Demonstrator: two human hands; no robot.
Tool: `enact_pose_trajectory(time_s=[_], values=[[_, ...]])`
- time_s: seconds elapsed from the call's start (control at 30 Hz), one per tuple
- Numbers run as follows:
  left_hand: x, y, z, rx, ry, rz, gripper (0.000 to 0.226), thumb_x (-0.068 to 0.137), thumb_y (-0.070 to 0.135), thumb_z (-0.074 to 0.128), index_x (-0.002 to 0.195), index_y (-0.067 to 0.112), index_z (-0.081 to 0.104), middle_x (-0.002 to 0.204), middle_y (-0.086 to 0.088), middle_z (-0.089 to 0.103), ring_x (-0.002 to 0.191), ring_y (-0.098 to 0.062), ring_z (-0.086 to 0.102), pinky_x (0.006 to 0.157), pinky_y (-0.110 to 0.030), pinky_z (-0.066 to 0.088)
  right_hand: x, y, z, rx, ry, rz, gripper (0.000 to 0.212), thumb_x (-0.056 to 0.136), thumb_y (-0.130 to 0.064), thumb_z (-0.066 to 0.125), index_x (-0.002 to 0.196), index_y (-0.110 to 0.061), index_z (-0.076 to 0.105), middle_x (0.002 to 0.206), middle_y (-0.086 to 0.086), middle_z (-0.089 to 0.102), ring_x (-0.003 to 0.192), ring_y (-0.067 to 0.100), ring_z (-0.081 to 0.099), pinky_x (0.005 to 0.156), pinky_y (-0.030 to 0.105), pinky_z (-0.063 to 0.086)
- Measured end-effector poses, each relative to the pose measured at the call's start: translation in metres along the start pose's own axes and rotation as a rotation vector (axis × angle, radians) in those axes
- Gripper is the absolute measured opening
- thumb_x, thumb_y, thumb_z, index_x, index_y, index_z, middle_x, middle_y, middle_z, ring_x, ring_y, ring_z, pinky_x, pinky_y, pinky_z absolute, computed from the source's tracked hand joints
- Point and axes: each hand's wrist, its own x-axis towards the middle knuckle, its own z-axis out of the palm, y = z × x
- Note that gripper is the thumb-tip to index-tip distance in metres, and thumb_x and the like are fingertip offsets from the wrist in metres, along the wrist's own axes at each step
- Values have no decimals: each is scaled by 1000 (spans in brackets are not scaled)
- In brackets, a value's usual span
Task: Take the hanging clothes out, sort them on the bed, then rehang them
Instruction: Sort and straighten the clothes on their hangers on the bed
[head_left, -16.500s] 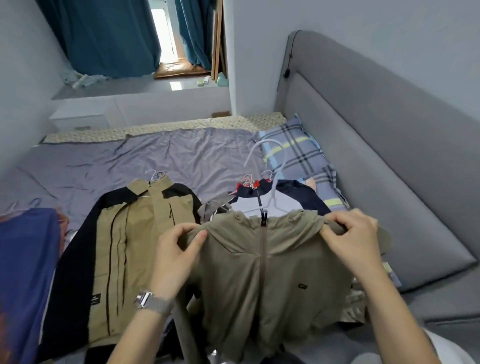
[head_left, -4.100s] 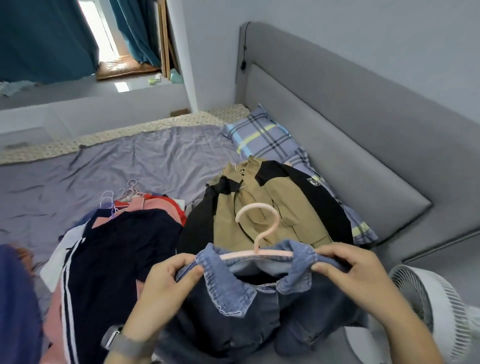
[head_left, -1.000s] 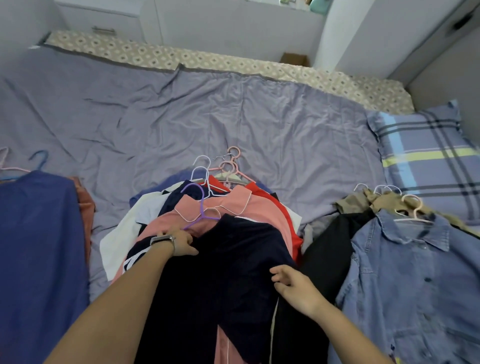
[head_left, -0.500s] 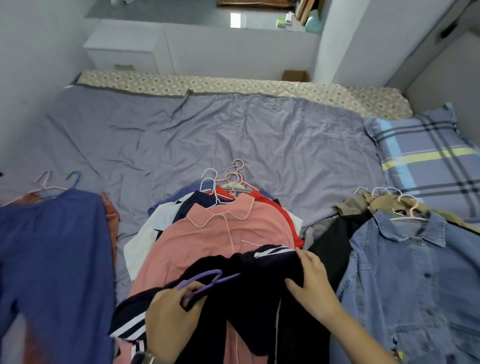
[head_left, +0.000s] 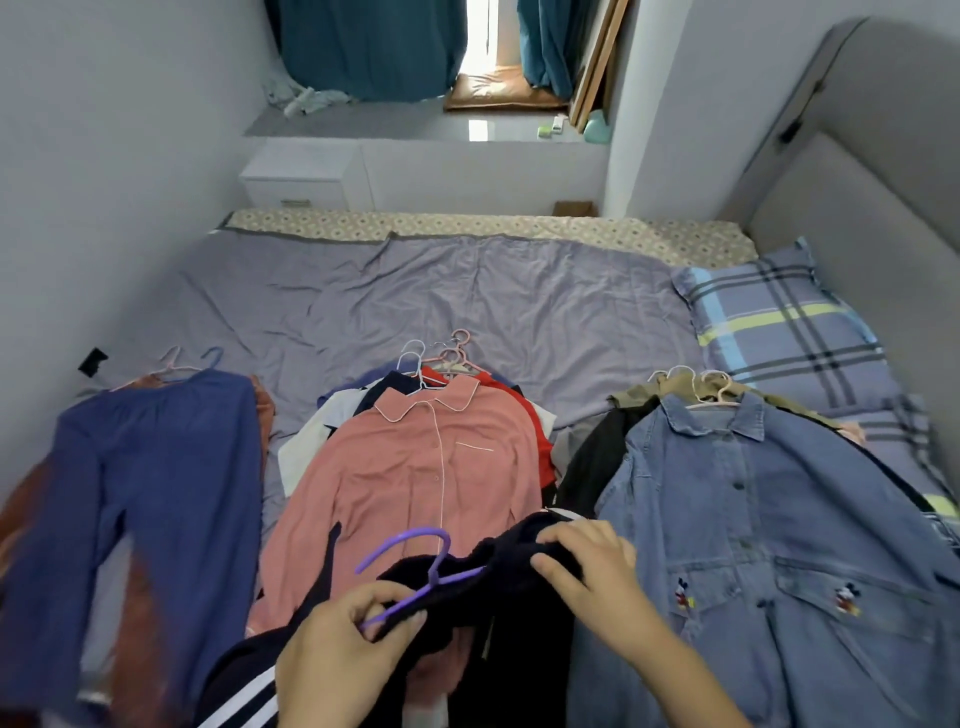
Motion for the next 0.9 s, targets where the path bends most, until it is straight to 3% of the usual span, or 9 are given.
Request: enact_pose_trajectory(time_s=[0.1, 0.27, 0.33, 0.43, 0.53, 0.63, 0.77, 0.9], values=[[-57, 3, 7, -30, 13, -28, 27, 60, 42, 82, 74, 56, 62, 53, 9, 57, 62, -6, 54, 59, -21, 42, -55, 2, -18, -35, 47, -11, 57, 70, -73, 21, 100, -43, 59, 99, -30, 48, 107, -3, 33, 89, 24, 13], [-134, 7, 13, -120, -16, 21, 18, 58, 40, 83, 67, 47, 70, 48, 17, 54, 55, -9, 52, 67, -28, 47, -129, 3, -54, -29, 61, -5, 35, 67, -75, 22, 79, -52, 46, 93, -30, 52, 107, -3, 34, 86, 25, 11], [-158, 5, 12, -158, 36, 30, 11, 59, 46, 80, 65, 46, 71, 55, 18, 63, 64, -10, 61, 74, -35, 52, -148, -1, -65, -72, 64, -46, 40, 66, -76, 22, 81, -52, 50, 96, -32, 53, 107, -7, 33, 88, 26, 10], [-190, 4, 6, -207, 140, 55, 20, 53, 60, 72, 66, 45, 72, 65, 19, 69, 74, -7, 67, 78, -40, 54, -167, -13, -74, -131, 159, -160, 53, 71, -74, 22, 91, -45, 62, 96, -32, 56, 103, -8, 37, 92, 25, 8], [-214, 5, -8, -207, 257, 104, 21, 55, 61, 69, 67, 44, 71, 66, 20, 69, 73, -6, 67, 76, -40, 54, -179, -31, -78, -53, 221, -286, 47, 80, -64, 33, 87, -32, 67, 86, -19, 62, 91, 4, 50, 91, 25, 19], [-235, 7, -30, -143, 398, 179, 16, 62, 56, 71, 68, 41, 69, 60, 18, 66, 66, -8, 64, 67, -37, 53, -191, -49, -82, -9, 256, -403, 44, 85, -58, 40, 82, -23, 67, 78, -11, 62, 79, 13, 54, 80, 26, 34], [-255, 5, -57, -37, 581, 272, 28, 66, 55, 61, 71, 27, 63, 55, 8, 58, 56, -15, 56, 57, -35, 48, -208, -76, -87, -40, 340, -478, 41, 86, -55, 43, 78, -22, 66, 75, -11, 61, 73, 12, 54, 76, 29, 37], [-263, -16, -77, -42, 641, 292, 33, 70, 57, 59, 64, 24, 59, 56, 6, 59, 58, -16, 57, 57, -37, 47, -215, -92, -83, -5, 351, -497, 36, 84, -55, 47, 77, -26, 66, 75, -14, 63, 72, 9, 55, 74, 33, 41]])
